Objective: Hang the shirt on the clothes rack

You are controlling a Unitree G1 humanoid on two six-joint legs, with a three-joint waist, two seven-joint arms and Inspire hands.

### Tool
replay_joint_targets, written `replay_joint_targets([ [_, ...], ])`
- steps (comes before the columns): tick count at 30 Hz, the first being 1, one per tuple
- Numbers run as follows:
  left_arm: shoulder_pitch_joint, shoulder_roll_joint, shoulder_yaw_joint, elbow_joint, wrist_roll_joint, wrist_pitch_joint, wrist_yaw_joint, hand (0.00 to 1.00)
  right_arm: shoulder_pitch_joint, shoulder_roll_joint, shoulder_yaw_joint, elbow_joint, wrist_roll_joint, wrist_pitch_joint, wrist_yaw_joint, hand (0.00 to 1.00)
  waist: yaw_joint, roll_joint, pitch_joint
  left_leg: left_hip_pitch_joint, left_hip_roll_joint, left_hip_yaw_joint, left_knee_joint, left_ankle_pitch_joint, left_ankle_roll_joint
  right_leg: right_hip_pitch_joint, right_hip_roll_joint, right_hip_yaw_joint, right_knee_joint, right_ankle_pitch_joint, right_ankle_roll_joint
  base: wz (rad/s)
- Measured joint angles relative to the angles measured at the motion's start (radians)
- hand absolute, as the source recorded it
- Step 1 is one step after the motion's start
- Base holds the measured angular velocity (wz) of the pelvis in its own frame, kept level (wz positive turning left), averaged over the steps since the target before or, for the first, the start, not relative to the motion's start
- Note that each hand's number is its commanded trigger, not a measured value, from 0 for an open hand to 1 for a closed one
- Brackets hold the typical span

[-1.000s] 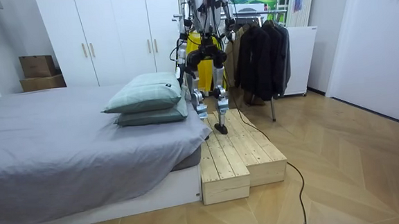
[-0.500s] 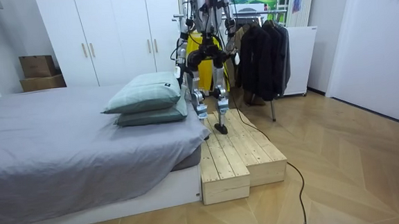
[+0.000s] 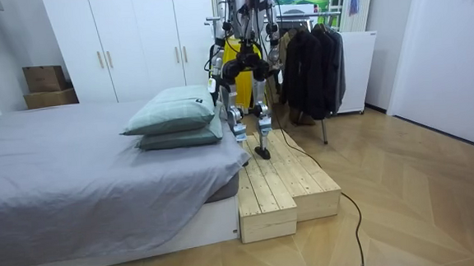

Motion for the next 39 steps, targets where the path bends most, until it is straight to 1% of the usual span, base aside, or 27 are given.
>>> replay_joint_targets([
  [3, -0.001, -0.001, 0.0, 0.003, 0.001, 0.0, 0.003, 0.0, 0.006, 0.0, 0.014, 0.019, -0.046, 0.0, -0.008, 0.0, 0.004, 0.002, -0.0008, 0.003, 0.001, 0.002, 0.0, 0.0, 0.0, 0.0, 0.001, 0.007, 0.0, 0.0, 0.0, -0.07],
  [6, -0.001, -0.002, -0.001, 0.003, 0.002, 0.0, 0.006, 0.0, 0.018, 0.001, 0.045, 0.018, -0.102, 0.001, -0.024, 0.0, 0.016, 0.004, -0.0019, 0.004, 0.001, 0.004, 0.0, 0.0, 0.0, 0.0, 0.001, 0.009, 0.001, 0.0, 0.0, -0.01],
  [13, -0.006, -0.006, -0.021, -0.001, 0.01, 0.001, 0.024, 0.0, 0.016, 0.002, 0.075, 0.019, -0.248, 0.0, -0.047, 0.0, 0.015, 0.005, -0.0014, 0.006, 0.001, 0.002, 0.0, 0.0, 0.0, 0.001, 0.003, 0.016, 0.002, 0.0, 0.0, 0.0],
  [19, -0.007, -0.006, -0.029, -0.001, 0.012, 0.001, 0.035, 0.0, 0.01, 0.002, 0.079, 0.016, -0.307, 0.0, -0.047, 0.0, 0.015, 0.005, -0.0002, 0.005, 0.002, 0.005, -0.001, 0.0, 0.0, -0.002, 0.004, 0.02, 0.003, 0.0, 0.0, 0.0],
  [23, -0.01, -0.006, -0.035, -0.001, 0.012, 0.001, 0.043, 0.0, 0.001, 0.002, 0.081, 0.014, -0.324, 0.0, -0.053, 0.0, 0.015, 0.003, 0.0014, 0.002, 0.002, 0.005, -0.001, 0.0, 0.0, -0.005, 0.004, 0.02, 0.004, -0.001, 0.001, 0.0],
  [24, -0.01, -0.006, -0.046, -0.001, 0.011, 0.001, 0.047, 0.0, -0.003, 0.002, 0.087, 0.014, -0.324, -0.001, -0.058, 0.0, 0.015, 0.002, 0.0016, 0.002, 0.002, 0.005, -0.002, 0.0, 0.0, -0.005, 0.004, 0.02, 0.003, -0.001, 0.001, 0.0],
  [28, -0.013, -0.006, -0.052, -0.001, 0.011, 0.001, 0.051, 0.0, -0.011, 0.002, 0.116, 0.011, -0.323, -0.001, -0.068, 0.0, 0.016, 0.0, 0.0021, -0.002, 0.001, 0.005, -0.005, 0.0, 0.0, -0.01, 0.004, 0.02, 0.003, -0.001, 0.001, 0.0],
  [38, -0.008, -0.006, -0.07, 0.003, 0.01, 0.001, 0.061, 0.0, -0.01, 0.002, 0.119, 0.01, -0.324, -0.001, -0.068, 0.0, 0.018, -0.004, 0.0036, 0.003, 0.0, 0.001, -0.009, 0.0, 0.0, -0.003, 0.002, 0.011, -0.001, -0.002, 0.001, 0.01],
  [39, -0.008, -0.006, -0.08, 0.004, 0.01, 0.001, 0.066, 0.0, -0.01, 0.002, 0.121, 0.01, -0.322, -0.001, -0.069, 0.0, 0.018, -0.004, 0.0035, 0.003, 0.0, 0.0, -0.009, 0.0, 0.0, -0.003, 0.002, 0.011, -0.001, -0.002, 0.001, 0.0],
])
